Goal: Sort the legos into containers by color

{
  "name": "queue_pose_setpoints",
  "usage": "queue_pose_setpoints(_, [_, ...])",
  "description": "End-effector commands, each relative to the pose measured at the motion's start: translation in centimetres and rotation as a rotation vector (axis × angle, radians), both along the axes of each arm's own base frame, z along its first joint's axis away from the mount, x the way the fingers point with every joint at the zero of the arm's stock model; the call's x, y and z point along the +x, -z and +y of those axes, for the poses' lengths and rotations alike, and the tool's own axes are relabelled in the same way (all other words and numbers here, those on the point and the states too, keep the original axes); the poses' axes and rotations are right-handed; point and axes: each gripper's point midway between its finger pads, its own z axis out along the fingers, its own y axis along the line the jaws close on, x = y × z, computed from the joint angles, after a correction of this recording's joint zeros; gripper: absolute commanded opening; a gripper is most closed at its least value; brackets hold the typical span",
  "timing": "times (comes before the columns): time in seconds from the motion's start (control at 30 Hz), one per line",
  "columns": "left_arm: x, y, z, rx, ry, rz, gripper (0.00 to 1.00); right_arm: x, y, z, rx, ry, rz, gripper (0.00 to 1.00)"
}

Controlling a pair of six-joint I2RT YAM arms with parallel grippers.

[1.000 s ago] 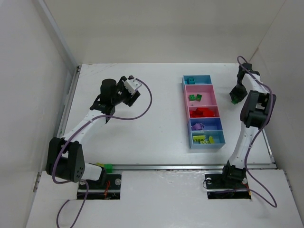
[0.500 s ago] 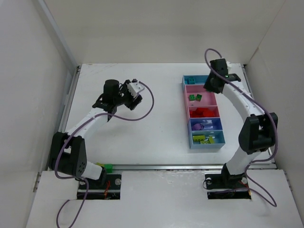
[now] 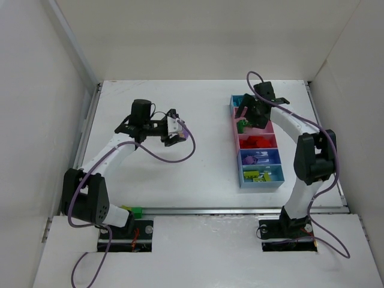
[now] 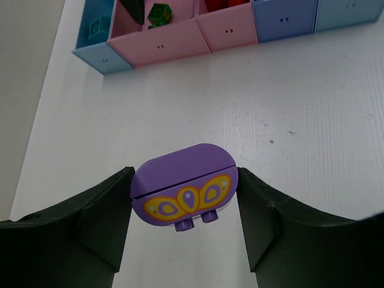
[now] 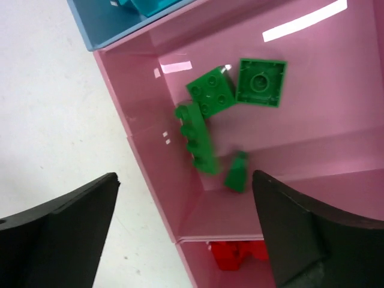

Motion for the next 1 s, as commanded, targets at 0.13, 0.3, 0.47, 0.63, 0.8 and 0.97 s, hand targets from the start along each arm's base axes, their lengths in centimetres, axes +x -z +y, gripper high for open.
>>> queue_pose_setpoints(0.13, [-1.5,-5.0,-3.1,-0.046,0.179,-0.156,0.00,0.4,-4.9,0.5,0.053,-0.071,-0.155,1.00])
queue_pose_setpoints(0.3, [-2.0,-4.8,-5.8,-0.032,0.225,-0.134,0.00,-3.2,-12.9,-2.1,-0.030,-0.005,-0.463,1.00])
queue_pose_setpoints(0.47, [-3.1,-5.3,-8.5,-0.037,0.288,-0.167,0.00,-8.8,-16.8,3.3,0.056,-0.529,-0.710,1.00])
queue_pose_setpoints(0.63, [-3.4,-9.0,-10.1,-0.096,0.296,-0.315,0.00,-14.4,-19.5,9.5,0.235,-1.074,-0.831,1.00])
queue_pose_setpoints(0.8, [-2.9,-11.1,-10.4,-0.107,0.240,-0.394,0.00,-14.9,-20.1,12.5,0.406,-1.253,-0.795,1.00])
queue_pose_setpoints(0.97, [-3.5,-12.1,-10.0,-0.116,0.218,-0.424,0.00,-16.0,-20.6,15.1,0.480,-1.363,-0.783,1.00])
